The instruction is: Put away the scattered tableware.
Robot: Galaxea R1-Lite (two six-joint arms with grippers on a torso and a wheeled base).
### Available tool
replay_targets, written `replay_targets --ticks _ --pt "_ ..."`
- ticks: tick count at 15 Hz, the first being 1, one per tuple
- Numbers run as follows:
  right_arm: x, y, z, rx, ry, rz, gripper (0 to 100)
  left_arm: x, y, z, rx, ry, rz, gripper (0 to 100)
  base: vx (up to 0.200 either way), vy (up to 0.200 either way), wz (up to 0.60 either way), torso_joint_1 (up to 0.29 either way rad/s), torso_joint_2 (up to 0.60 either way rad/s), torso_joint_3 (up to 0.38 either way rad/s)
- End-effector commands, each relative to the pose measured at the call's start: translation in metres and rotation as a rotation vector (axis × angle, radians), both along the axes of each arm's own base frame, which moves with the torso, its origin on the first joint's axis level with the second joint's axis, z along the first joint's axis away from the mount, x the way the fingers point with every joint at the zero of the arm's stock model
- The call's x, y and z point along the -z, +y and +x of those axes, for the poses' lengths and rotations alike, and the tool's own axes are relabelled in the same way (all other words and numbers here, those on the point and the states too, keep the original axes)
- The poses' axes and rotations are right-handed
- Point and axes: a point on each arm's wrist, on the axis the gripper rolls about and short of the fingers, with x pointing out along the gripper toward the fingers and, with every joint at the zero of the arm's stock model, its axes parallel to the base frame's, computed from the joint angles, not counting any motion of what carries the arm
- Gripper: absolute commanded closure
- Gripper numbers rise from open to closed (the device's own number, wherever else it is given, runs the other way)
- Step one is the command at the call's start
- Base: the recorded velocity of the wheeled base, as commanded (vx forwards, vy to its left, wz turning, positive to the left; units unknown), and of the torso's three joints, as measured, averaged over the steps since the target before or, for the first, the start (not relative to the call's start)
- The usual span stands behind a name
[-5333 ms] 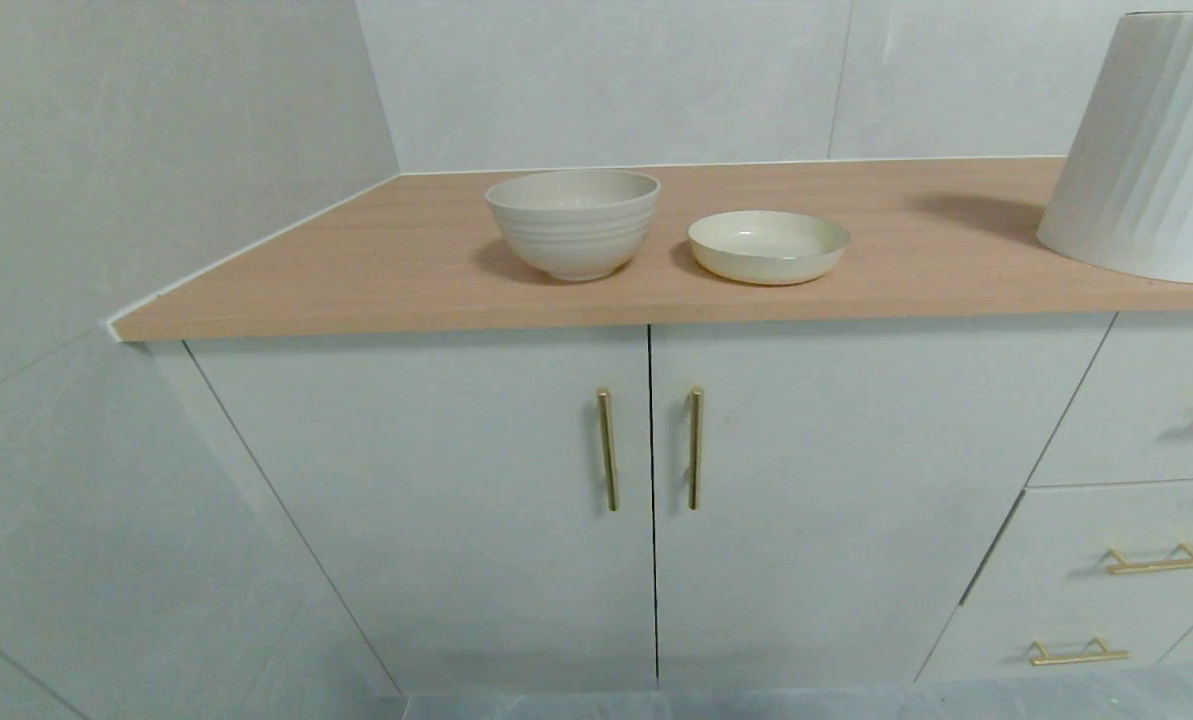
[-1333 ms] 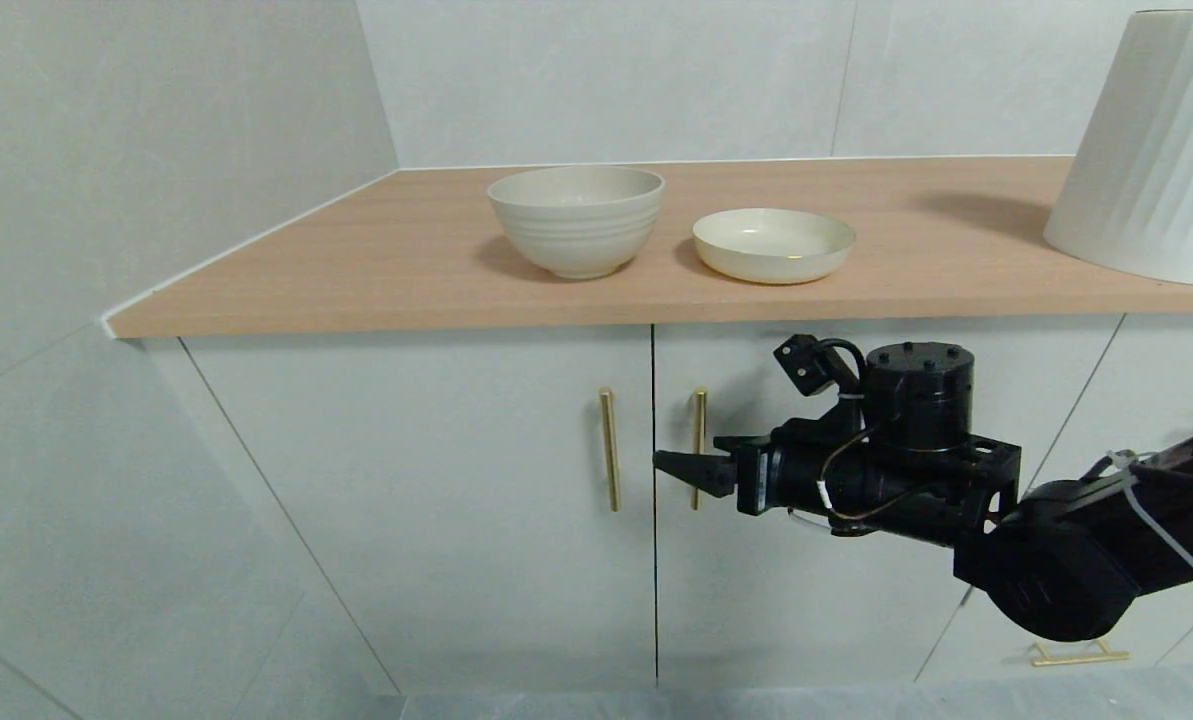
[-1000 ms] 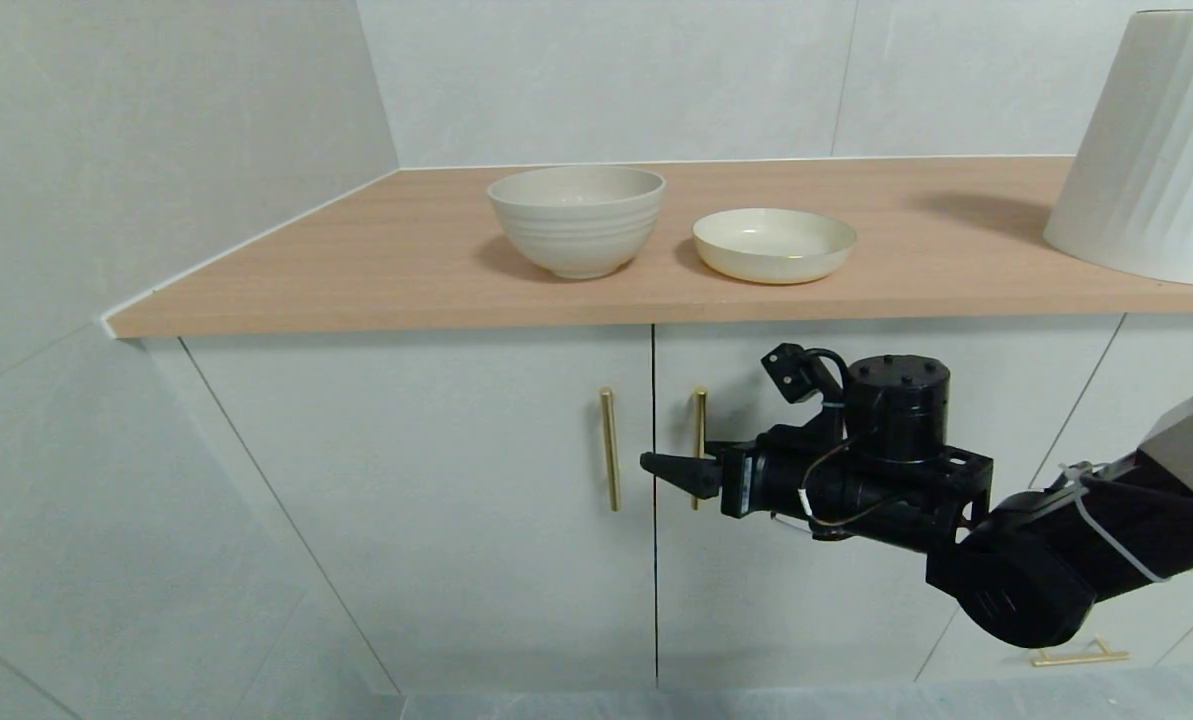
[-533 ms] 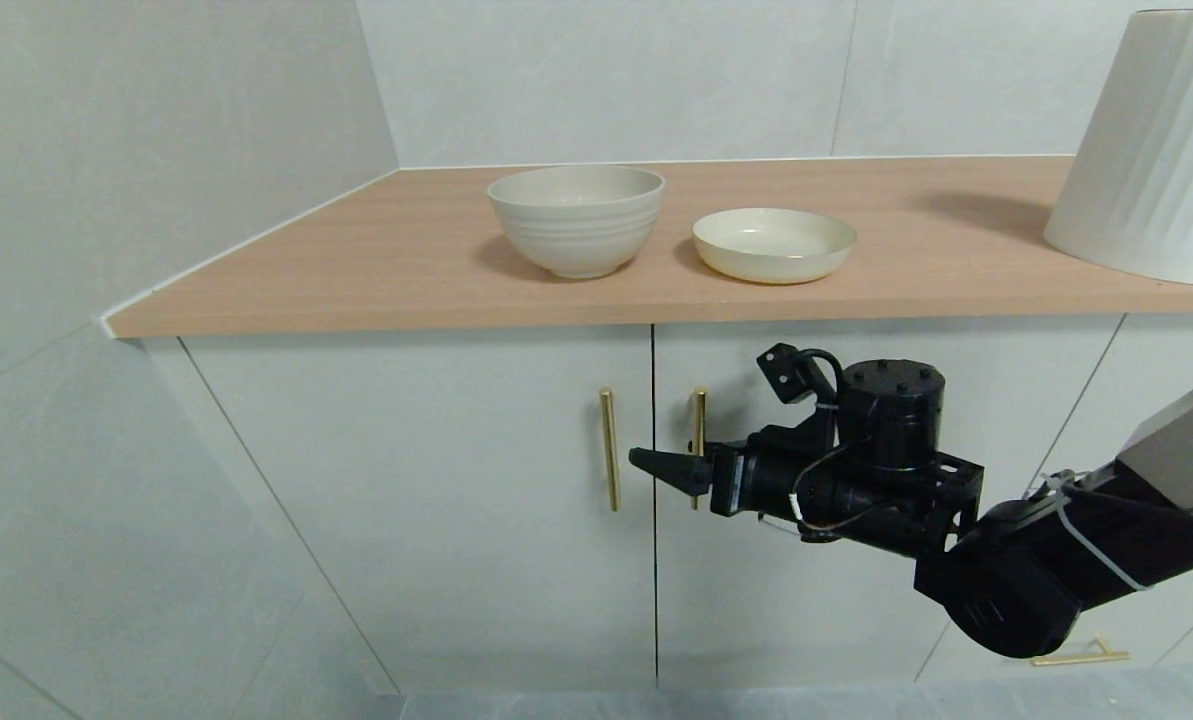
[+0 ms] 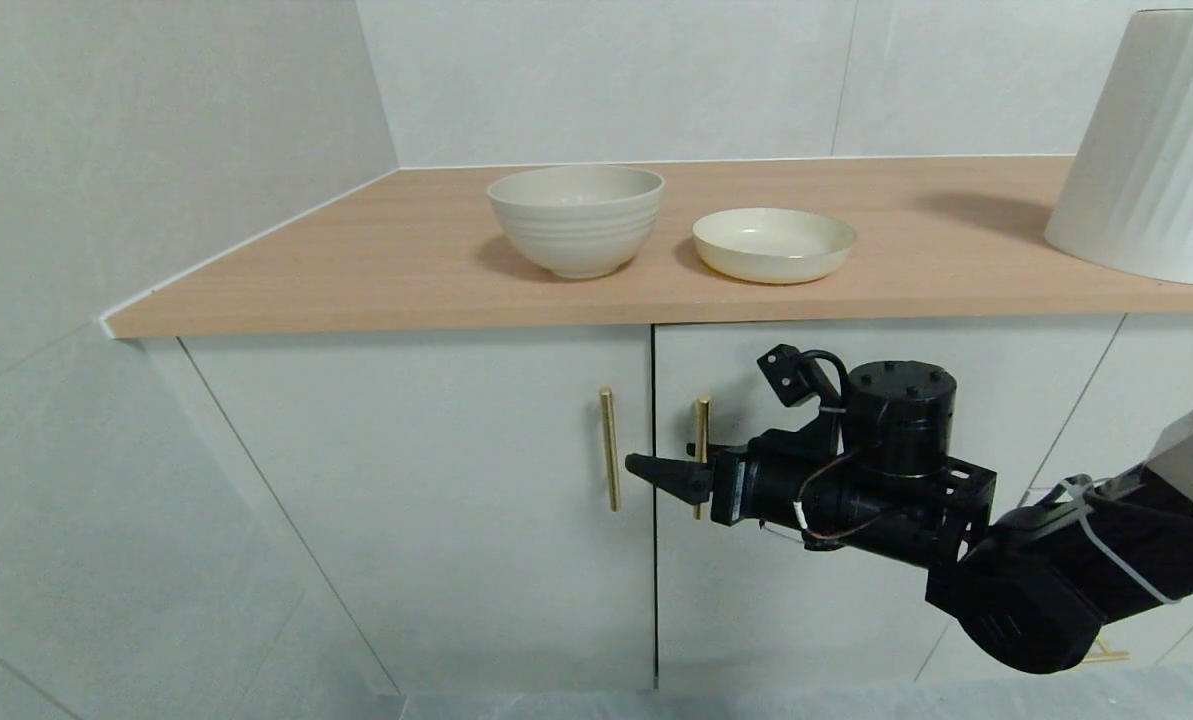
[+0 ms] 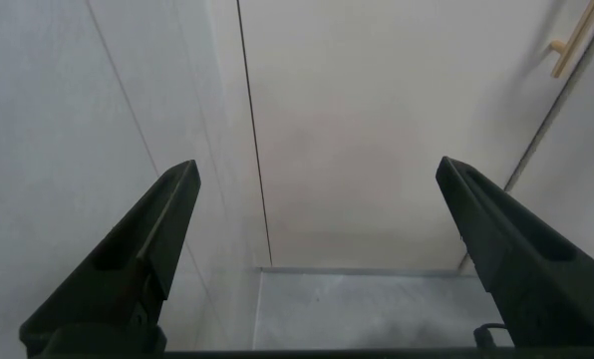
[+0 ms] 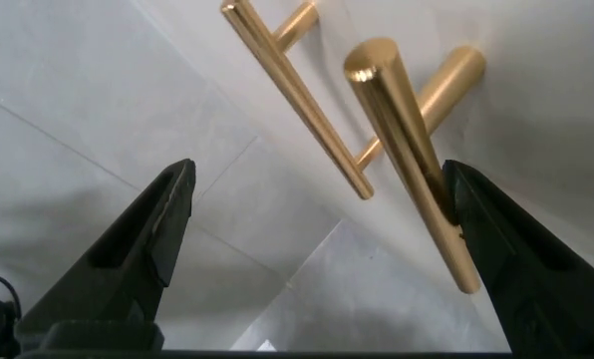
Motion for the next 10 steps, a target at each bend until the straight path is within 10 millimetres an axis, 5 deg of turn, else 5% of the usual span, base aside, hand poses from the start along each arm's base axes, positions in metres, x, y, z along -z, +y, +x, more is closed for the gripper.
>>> replay_targets --ticks 1,10 --pt "-0.005 -0.001 -0.004 -0.007 -0.01 0.008 0 0.0 0.0 0.0 -0.001 0.0 -0.001 0 0.0 0.0 0.0 0.0 0.0 0.0" --pt "-0.013 -0.003 -0.04 -0.096 0.025 -0.015 0 0.0 0.0 0.0 -0.001 0.0 0.002 0 0.0 0.0 0.0 0.0 0.0 0.0"
